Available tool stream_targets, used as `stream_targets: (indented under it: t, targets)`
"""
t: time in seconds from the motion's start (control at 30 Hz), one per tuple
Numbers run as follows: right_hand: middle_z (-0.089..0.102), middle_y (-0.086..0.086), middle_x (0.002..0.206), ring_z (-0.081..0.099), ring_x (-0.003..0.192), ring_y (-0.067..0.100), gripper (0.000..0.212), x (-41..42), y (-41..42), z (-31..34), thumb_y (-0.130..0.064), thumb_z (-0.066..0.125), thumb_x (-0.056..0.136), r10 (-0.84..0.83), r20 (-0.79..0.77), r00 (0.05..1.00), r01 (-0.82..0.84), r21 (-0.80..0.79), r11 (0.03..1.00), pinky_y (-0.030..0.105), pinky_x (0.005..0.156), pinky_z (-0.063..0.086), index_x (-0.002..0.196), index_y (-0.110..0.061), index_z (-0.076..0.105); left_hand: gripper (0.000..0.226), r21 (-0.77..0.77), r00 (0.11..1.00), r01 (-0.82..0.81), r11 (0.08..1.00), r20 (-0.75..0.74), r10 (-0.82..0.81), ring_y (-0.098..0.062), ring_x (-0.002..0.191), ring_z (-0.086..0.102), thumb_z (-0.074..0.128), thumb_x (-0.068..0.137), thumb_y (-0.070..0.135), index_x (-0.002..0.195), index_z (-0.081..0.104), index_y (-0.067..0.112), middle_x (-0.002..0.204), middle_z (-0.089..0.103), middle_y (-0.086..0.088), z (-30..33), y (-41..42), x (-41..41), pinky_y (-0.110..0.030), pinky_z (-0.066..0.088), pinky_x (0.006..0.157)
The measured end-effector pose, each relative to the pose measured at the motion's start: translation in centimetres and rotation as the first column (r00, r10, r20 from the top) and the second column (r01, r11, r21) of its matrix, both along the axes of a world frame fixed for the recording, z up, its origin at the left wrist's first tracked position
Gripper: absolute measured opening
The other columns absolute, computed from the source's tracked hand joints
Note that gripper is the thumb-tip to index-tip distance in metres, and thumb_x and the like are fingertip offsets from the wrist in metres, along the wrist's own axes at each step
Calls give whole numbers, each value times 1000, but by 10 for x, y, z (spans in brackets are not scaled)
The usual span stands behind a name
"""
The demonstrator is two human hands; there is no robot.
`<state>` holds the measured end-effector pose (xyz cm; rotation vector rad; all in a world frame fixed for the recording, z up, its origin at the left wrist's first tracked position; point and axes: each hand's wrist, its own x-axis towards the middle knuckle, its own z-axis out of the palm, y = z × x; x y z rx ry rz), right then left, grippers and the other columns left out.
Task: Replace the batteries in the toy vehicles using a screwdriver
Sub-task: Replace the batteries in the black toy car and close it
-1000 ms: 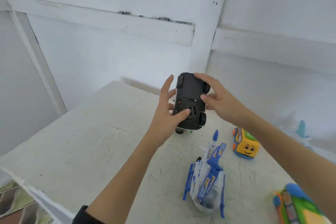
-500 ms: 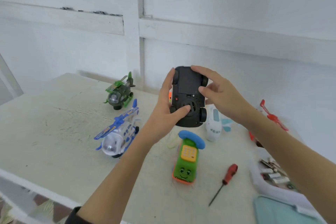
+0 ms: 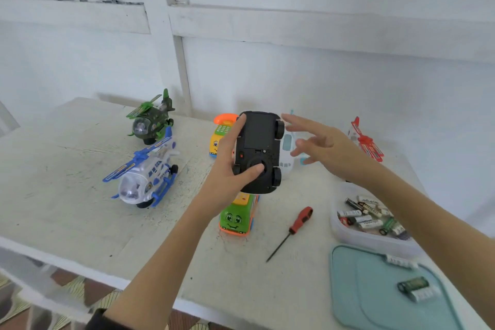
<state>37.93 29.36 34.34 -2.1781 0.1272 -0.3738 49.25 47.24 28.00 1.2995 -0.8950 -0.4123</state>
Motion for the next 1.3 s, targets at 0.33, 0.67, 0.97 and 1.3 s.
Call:
stream_targets:
  t: [0.33,0.67,0.97,1.3]
  targets:
    - [66,-10,103,56,90,6,18,-20,-22,-63,-17,69,82,46,-463,885,-310,-514,800,21,83,45,98,-23,71,82,-8,995,-104,995,-4,104,-25,119,60,64,90,-2,133,30,59,152,32,9,-7,0,-14,-24,57,78]
    - [56,-1,113,44,106,17,31,-2,-11,-97,-17,63,86,-14,-580,814,-489,-699,521,29,79,41,116,-24,63,84,-28,994,-110,994,-3,110,-25,118,61,64,89,-3,132,31,61,151,34,11,-6,5,-22,-27,57,81]
    - [64,3,99,57,88,17,17,-9,-10,-72,-9,72,78,36,-445,895,-272,-480,834,31,84,49,87,-16,59,83,-46,978,-205,978,-44,203,-22,117,62,66,88,-3,139,33,53,153,34,7,-9,14,-15,-42,57,91]
    - [65,7,71,56,61,16,14,-19,6,-11,-2,67,81,152,-95,984,-134,176,975,27,59,46,89,-8,56,82,-107,968,-242,964,-97,232,-17,108,67,57,90,-10,145,28,42,139,44,16,2,25,1,-29,58,82]
